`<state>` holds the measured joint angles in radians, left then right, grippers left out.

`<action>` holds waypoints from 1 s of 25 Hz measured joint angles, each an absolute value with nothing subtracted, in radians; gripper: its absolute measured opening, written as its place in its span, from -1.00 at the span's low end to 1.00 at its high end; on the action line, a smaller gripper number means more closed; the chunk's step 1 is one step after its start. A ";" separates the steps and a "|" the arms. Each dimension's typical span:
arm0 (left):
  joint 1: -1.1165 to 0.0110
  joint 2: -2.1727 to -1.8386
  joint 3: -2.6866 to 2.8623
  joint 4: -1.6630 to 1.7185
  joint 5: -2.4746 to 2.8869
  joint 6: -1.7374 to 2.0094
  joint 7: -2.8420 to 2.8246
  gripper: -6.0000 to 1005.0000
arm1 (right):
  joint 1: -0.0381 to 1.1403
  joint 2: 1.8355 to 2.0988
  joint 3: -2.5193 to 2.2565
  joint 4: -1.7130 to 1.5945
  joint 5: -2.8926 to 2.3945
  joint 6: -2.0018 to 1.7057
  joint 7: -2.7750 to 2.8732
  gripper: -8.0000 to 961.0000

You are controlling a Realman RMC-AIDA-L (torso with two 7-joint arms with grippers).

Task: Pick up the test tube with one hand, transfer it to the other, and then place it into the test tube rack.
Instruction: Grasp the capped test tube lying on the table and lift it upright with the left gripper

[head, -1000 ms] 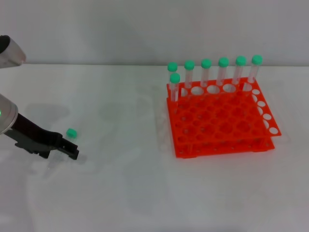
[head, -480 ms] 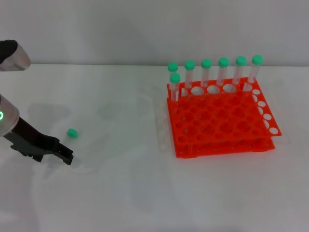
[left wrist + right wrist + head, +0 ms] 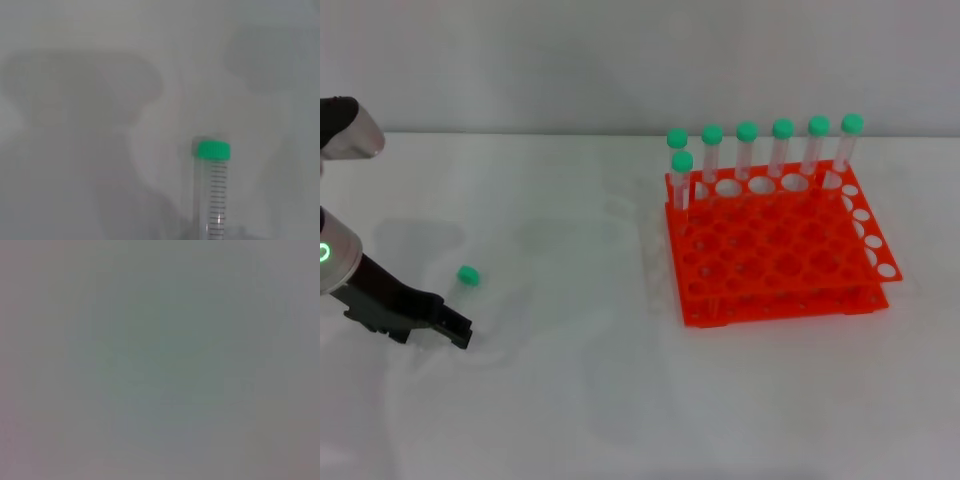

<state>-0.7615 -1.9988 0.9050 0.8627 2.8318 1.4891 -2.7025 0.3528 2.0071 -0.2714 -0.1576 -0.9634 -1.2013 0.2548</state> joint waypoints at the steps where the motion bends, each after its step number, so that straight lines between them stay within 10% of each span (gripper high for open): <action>1: -0.761 -1.999 0.905 0.859 2.832 1.488 -2.703 0.67 | 0.353 2.007 -0.271 -0.158 -0.963 -1.201 0.255 0.83; 11: -0.761 -1.994 0.905 0.850 2.832 1.474 -2.700 0.54 | 0.354 2.008 -0.271 -0.158 -0.956 -1.201 0.257 0.83; 25: -0.761 -1.988 0.938 0.835 2.832 1.461 -2.700 -0.15 | 0.362 2.008 -0.273 -0.156 -0.956 -1.201 0.259 0.83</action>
<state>-0.7608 -1.9882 0.9379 0.8351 2.8315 1.4610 -2.6998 0.3616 2.0079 -0.2725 -0.1565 -0.9556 -1.2010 0.2593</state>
